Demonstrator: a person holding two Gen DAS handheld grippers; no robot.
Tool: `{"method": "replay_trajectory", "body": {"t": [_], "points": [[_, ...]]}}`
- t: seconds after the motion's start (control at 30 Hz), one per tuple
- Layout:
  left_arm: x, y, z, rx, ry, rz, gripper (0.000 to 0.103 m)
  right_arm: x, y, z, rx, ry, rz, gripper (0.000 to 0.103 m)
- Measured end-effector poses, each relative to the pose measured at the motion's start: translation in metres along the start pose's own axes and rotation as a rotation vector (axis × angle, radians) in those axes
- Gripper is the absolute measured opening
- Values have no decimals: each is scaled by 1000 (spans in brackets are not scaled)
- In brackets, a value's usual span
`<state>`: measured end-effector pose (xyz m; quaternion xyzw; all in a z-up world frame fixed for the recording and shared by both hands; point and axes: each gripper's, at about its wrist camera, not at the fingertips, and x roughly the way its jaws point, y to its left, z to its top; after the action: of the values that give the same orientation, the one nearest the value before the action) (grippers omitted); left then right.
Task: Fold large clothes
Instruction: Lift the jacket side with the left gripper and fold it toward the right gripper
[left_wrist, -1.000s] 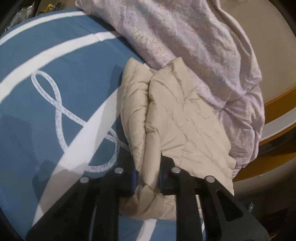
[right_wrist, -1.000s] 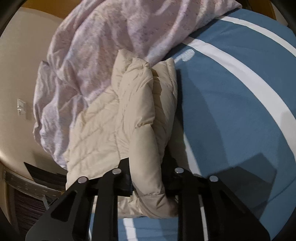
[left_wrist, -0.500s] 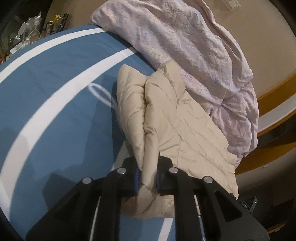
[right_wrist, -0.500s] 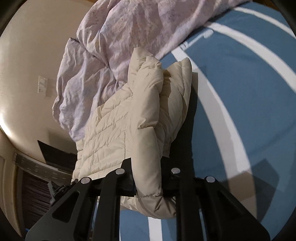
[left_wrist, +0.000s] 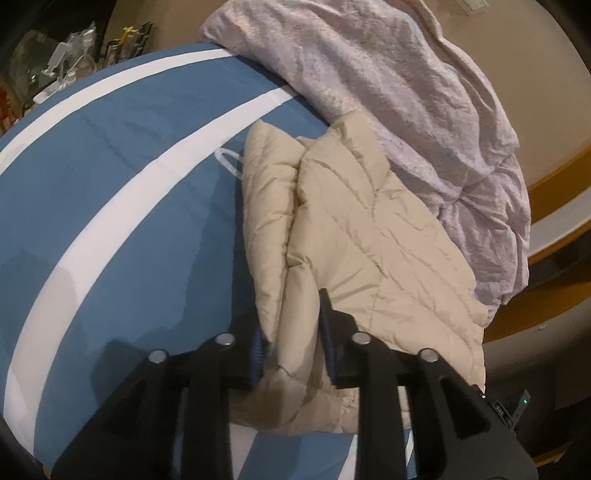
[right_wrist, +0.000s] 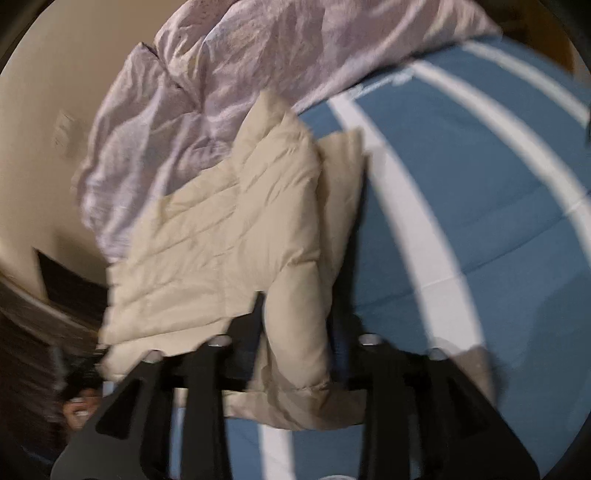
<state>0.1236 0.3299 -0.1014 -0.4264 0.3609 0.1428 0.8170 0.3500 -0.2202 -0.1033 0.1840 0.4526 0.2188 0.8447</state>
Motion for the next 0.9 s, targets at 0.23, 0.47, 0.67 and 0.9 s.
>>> {"method": "replay_trajectory", "body": {"t": [0.23, 0.47, 0.67, 0.9], "points": [[3, -1, 2, -5, 6, 26, 61, -24, 34, 15, -104, -124, -80, 57], [15, 2, 4, -67, 10, 14, 67, 4, 108, -8, -342, -85, -42, 57], [20, 0, 3, -81, -4, 17, 67, 32, 130, -25, -415, -38, -58, 57], [21, -1, 3, -97, -17, 13, 67, 28, 127, -32, -445, -73, -111, 57]]}}
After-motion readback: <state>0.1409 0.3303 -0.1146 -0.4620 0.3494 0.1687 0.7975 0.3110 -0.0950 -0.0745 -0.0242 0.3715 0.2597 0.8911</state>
